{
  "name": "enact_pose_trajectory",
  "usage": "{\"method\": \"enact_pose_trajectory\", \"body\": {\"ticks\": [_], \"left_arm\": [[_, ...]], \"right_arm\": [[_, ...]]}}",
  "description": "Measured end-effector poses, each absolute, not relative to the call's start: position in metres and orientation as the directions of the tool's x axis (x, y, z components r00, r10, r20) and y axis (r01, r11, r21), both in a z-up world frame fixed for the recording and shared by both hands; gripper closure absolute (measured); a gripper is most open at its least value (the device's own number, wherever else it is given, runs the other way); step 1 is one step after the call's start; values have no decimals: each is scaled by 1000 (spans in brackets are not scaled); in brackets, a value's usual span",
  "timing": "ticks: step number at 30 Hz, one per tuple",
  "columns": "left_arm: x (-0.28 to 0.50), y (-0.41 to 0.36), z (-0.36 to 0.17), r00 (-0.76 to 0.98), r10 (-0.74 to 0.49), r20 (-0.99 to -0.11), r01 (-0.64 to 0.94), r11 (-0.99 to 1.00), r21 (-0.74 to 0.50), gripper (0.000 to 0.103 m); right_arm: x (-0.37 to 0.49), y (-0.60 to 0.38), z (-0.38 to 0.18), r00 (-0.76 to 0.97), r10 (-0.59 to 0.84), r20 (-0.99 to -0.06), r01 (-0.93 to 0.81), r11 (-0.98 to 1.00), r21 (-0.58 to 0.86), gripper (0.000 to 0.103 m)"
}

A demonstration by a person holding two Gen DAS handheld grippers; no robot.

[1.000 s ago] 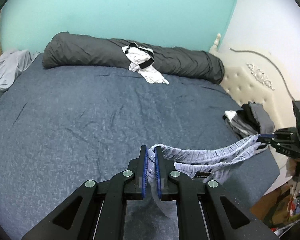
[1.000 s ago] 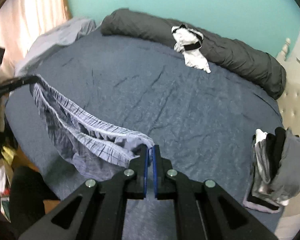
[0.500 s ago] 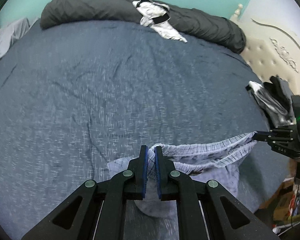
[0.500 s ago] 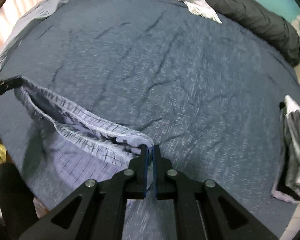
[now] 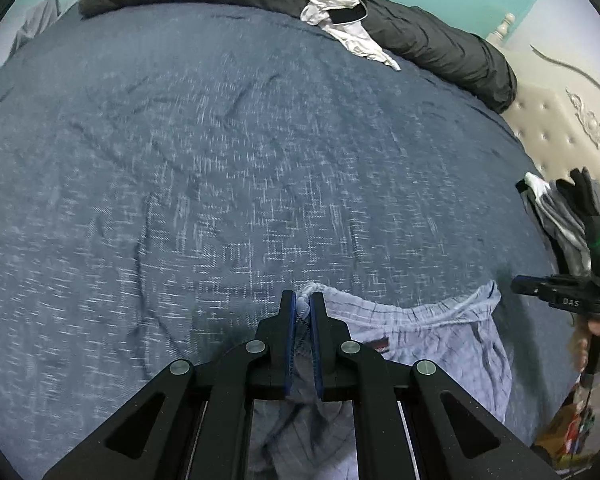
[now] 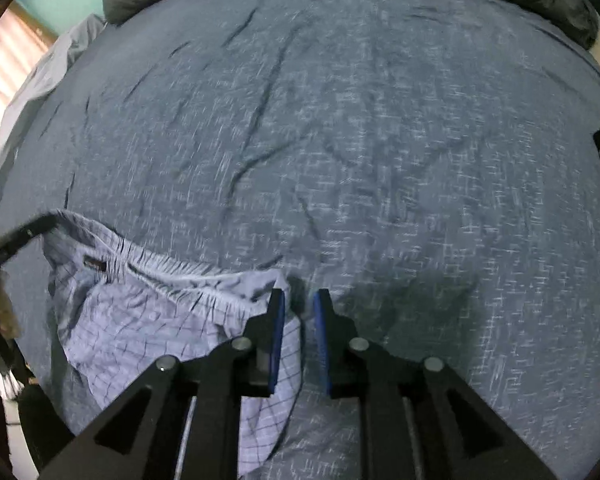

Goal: Fold clothes

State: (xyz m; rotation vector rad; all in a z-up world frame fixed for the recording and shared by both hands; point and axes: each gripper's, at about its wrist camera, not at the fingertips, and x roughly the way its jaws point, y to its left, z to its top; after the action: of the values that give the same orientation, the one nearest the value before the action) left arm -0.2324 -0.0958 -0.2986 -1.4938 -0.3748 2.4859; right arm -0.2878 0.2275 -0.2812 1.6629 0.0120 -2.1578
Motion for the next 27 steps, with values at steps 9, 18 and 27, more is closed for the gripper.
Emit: {"method": "enact_pose_trajectory", "body": {"ticks": [9, 18, 27], "left_arm": [[-223, -96, -307, -522, 345, -780, -37, -923, -383, 96], [-206, -93, -314, -535, 367, -761, -49, -913, -405, 95], [-199, -96, -315, -530, 396, -750, -62, -900, -432, 95]], "right_arm": [[-280, 256, -316, -151, -456, -877, 45, -889, 455, 88], [-272, 253, -342, -172, -474, -864, -105, -863, 494, 88], [-277, 215, -340, -200, -519, -831, -101, -833, 544, 88]]}}
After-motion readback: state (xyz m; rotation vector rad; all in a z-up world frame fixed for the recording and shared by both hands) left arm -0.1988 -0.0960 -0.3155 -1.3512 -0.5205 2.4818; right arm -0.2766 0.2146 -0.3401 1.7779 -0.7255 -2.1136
